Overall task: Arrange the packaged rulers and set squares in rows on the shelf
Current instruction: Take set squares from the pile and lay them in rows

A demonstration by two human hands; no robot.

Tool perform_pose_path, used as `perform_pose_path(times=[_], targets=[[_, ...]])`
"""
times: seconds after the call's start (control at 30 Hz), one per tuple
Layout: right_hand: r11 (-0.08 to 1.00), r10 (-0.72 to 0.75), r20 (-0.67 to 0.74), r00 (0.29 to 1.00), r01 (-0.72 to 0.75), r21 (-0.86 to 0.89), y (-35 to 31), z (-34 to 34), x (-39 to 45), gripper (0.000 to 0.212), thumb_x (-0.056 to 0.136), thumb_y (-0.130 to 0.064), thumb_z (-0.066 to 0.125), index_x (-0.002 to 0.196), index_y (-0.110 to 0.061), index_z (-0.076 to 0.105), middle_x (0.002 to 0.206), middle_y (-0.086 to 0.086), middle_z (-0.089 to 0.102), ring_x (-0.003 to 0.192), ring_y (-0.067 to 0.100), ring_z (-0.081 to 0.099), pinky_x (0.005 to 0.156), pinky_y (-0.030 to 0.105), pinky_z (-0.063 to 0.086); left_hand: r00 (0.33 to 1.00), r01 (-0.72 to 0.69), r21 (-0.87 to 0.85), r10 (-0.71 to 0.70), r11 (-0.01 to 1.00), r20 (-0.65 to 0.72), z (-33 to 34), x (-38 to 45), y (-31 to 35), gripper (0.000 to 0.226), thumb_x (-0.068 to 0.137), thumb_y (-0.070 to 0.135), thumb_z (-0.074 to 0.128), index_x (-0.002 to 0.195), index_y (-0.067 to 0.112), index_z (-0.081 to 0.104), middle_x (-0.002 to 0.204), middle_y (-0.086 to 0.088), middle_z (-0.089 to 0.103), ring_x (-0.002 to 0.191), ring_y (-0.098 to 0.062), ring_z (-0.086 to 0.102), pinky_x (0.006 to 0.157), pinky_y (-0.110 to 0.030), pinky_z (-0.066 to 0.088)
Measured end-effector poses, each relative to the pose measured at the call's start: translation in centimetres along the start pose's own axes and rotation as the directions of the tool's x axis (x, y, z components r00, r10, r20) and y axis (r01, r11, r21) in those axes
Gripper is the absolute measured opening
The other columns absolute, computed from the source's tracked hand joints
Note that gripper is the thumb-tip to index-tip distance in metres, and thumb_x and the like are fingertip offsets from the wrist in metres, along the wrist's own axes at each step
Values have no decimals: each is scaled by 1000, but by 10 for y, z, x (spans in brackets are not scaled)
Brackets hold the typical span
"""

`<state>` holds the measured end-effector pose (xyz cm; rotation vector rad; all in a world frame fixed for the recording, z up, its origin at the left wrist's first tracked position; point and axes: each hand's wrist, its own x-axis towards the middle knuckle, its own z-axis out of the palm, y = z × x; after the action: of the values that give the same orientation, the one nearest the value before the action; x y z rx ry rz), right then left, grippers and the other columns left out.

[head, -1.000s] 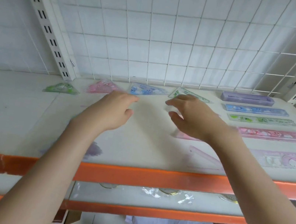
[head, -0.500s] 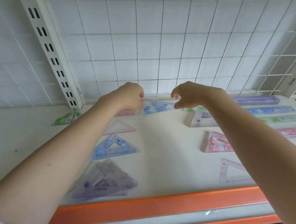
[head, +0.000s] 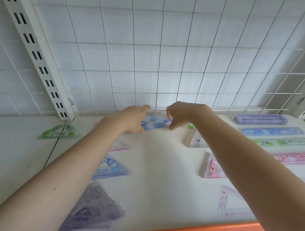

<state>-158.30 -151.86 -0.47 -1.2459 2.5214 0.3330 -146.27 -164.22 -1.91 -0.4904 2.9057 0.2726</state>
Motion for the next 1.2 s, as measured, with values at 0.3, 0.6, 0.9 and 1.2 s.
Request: perform_pose_path(times=[0.3,0.6,0.9,1.2], targets=[[998,-56,-12,998,56,10,8,-1,2,47,79,-35,65,121,-18,52,98,-2,50,99,23,55,88,44,49,1000,0,-56,-1,998,-23,-3,5,-4,73,84,17,60,144,25,20,114,-10,54,99,-29,56,87,-46,50],[994,-78,-57,995,82,66,5,3,5,40,78,-34,64,114,-18,58,101,-1,57,94,22,58,85,41,51,1000,4,-21,-4,1000,-30,-1,6,-6,66,85,13,56,142,17,24,114,-13,53,99,-30,56,87,-46,50],[987,-73,-97,993,86,139,31,-9,-4,34,81,-34,65,113,-24,59,103,-6,52,94,18,53,87,35,47,999,16,-5,-16,1000,-31,0,7,-10,61,84,16,57,137,14,28,112,-12,52,98,-29,56,86,-46,51],[994,-68,-77,995,74,84,41,-5,-14,29,82,-33,64,109,-23,61,104,-6,55,92,16,54,85,34,48,1000,6,24,-7,1000,8,-1,15,3,58,82,16,61,133,10,34,118,-14,51,103,-30,56,88,-45,50]])
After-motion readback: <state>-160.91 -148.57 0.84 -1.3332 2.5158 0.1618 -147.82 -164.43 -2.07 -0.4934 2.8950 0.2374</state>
